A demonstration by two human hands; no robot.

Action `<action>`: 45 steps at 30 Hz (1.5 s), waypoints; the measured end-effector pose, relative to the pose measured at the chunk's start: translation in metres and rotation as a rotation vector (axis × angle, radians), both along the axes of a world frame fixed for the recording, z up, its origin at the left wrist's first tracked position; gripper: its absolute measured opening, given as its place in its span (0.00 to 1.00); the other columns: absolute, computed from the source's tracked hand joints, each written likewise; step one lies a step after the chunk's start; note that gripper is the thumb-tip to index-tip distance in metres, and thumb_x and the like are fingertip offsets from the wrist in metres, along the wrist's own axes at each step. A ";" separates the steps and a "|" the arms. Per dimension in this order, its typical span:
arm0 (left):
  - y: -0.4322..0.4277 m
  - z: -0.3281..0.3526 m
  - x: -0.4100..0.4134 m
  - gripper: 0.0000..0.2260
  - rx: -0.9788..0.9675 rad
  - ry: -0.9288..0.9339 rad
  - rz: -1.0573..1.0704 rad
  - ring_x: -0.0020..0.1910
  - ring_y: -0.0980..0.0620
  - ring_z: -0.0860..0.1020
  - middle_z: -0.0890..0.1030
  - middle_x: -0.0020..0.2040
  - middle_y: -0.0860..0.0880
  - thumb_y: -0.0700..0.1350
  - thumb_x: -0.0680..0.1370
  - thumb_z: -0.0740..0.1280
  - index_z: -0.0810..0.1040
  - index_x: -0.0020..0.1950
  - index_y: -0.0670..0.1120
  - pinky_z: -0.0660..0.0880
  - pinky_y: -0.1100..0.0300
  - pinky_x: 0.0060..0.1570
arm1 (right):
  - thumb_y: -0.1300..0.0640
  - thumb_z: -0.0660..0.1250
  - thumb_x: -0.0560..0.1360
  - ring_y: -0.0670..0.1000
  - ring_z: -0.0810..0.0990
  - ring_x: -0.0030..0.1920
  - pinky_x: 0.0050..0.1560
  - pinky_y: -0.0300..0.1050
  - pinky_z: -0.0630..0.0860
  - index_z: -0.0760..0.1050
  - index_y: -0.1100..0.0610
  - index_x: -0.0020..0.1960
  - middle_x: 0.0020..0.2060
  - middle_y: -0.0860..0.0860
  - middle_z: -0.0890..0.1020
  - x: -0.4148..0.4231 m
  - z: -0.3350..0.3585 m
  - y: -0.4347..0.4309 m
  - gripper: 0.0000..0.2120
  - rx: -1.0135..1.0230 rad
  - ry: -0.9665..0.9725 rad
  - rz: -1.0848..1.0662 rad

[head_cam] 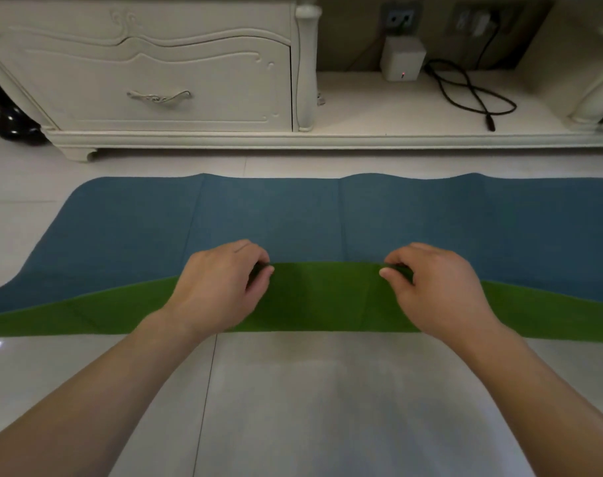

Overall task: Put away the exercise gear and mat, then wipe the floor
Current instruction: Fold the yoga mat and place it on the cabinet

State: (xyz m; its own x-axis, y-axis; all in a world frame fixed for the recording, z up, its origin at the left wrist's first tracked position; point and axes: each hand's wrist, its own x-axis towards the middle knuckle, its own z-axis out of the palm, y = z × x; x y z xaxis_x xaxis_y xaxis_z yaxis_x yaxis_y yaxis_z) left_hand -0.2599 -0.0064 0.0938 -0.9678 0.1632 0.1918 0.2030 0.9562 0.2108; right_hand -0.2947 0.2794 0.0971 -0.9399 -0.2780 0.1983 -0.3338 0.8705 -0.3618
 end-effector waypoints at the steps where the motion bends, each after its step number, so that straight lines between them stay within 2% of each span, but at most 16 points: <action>1: -0.002 0.003 -0.005 0.04 0.010 -0.003 -0.004 0.34 0.56 0.76 0.79 0.40 0.57 0.50 0.77 0.67 0.79 0.46 0.51 0.67 0.61 0.31 | 0.54 0.71 0.74 0.51 0.78 0.39 0.40 0.47 0.76 0.81 0.53 0.45 0.40 0.47 0.82 -0.004 0.003 -0.002 0.03 0.004 0.009 -0.002; 3: -0.005 0.008 -0.015 0.02 0.033 -0.017 -0.016 0.31 0.61 0.71 0.77 0.39 0.58 0.49 0.77 0.68 0.78 0.45 0.52 0.64 0.66 0.30 | 0.54 0.70 0.74 0.51 0.79 0.40 0.41 0.47 0.76 0.81 0.53 0.46 0.40 0.47 0.82 -0.013 0.007 -0.006 0.03 0.021 0.024 -0.005; 5: -0.009 0.012 -0.026 0.01 0.047 -0.043 -0.034 0.31 0.65 0.69 0.76 0.40 0.60 0.49 0.77 0.67 0.77 0.46 0.54 0.63 0.69 0.32 | 0.53 0.70 0.75 0.52 0.79 0.42 0.42 0.47 0.76 0.81 0.53 0.47 0.41 0.46 0.82 -0.021 0.010 -0.009 0.04 0.040 0.027 -0.020; 7: -0.015 0.014 -0.039 0.01 0.053 -0.065 -0.061 0.33 0.65 0.69 0.74 0.41 0.61 0.50 0.77 0.67 0.76 0.47 0.55 0.63 0.69 0.34 | 0.53 0.69 0.75 0.52 0.79 0.42 0.44 0.47 0.76 0.81 0.53 0.48 0.41 0.46 0.82 -0.030 0.015 -0.012 0.04 0.050 0.029 -0.046; 10: -0.021 0.023 -0.062 0.02 0.070 -0.068 -0.092 0.35 0.62 0.71 0.74 0.42 0.61 0.49 0.77 0.67 0.76 0.49 0.55 0.68 0.64 0.37 | 0.55 0.70 0.75 0.54 0.79 0.40 0.45 0.46 0.73 0.81 0.54 0.47 0.40 0.48 0.82 -0.042 0.024 -0.019 0.03 0.057 0.079 -0.073; 13: -0.023 0.039 -0.082 0.03 0.094 -0.119 -0.127 0.36 0.66 0.70 0.75 0.44 0.61 0.49 0.78 0.67 0.77 0.51 0.55 0.73 0.61 0.41 | 0.56 0.70 0.75 0.55 0.79 0.40 0.46 0.47 0.72 0.81 0.55 0.48 0.41 0.50 0.83 -0.057 0.037 -0.023 0.04 0.064 0.091 -0.108; 17: -0.024 0.063 -0.102 0.03 0.105 -0.112 -0.133 0.37 0.61 0.72 0.76 0.45 0.59 0.49 0.78 0.66 0.76 0.51 0.54 0.69 0.62 0.40 | 0.53 0.67 0.77 0.54 0.80 0.45 0.46 0.47 0.73 0.80 0.54 0.51 0.45 0.49 0.82 -0.078 0.062 -0.026 0.07 0.142 0.020 -0.102; 21: -0.025 0.080 -0.113 0.02 0.103 -0.164 -0.127 0.42 0.58 0.75 0.76 0.45 0.58 0.49 0.78 0.65 0.75 0.50 0.54 0.69 0.62 0.40 | 0.52 0.64 0.78 0.53 0.79 0.45 0.43 0.45 0.73 0.78 0.54 0.51 0.45 0.49 0.80 -0.094 0.083 -0.029 0.07 0.216 -0.043 -0.054; 26: -0.028 0.080 -0.136 0.01 0.078 -0.172 -0.097 0.37 0.60 0.73 0.75 0.43 0.59 0.49 0.78 0.65 0.74 0.49 0.55 0.67 0.66 0.36 | 0.52 0.65 0.78 0.53 0.79 0.46 0.45 0.46 0.74 0.78 0.55 0.52 0.46 0.49 0.81 -0.119 0.081 -0.029 0.07 0.182 -0.011 -0.012; 31: -0.025 0.076 -0.164 0.02 0.079 -0.090 -0.055 0.37 0.59 0.71 0.76 0.43 0.57 0.47 0.78 0.66 0.77 0.49 0.52 0.66 0.60 0.41 | 0.53 0.66 0.78 0.52 0.79 0.46 0.48 0.48 0.76 0.78 0.55 0.53 0.47 0.49 0.81 -0.154 0.070 -0.027 0.07 0.084 -0.005 0.012; 38: -0.022 0.081 -0.189 0.03 0.082 -0.216 0.006 0.44 0.55 0.75 0.77 0.47 0.54 0.46 0.80 0.64 0.77 0.51 0.50 0.72 0.58 0.47 | 0.54 0.66 0.78 0.52 0.79 0.45 0.48 0.50 0.77 0.78 0.55 0.51 0.46 0.50 0.81 -0.193 0.064 -0.030 0.06 0.048 -0.081 0.061; 45: -0.033 0.031 -0.247 0.07 0.083 -0.123 -0.006 0.47 0.53 0.75 0.78 0.50 0.52 0.45 0.80 0.64 0.77 0.57 0.47 0.73 0.56 0.52 | 0.55 0.68 0.76 0.52 0.79 0.43 0.47 0.46 0.75 0.79 0.57 0.50 0.43 0.51 0.82 -0.247 0.024 -0.035 0.06 0.043 0.041 0.096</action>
State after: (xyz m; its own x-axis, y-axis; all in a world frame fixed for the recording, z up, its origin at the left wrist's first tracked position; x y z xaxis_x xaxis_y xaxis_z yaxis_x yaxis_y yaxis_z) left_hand -0.5068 -0.0393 0.1251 -0.9839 0.1575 0.0845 0.1763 0.9333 0.3130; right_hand -0.5412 0.2444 0.1207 -0.8999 -0.3755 0.2218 -0.4301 0.8481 -0.3093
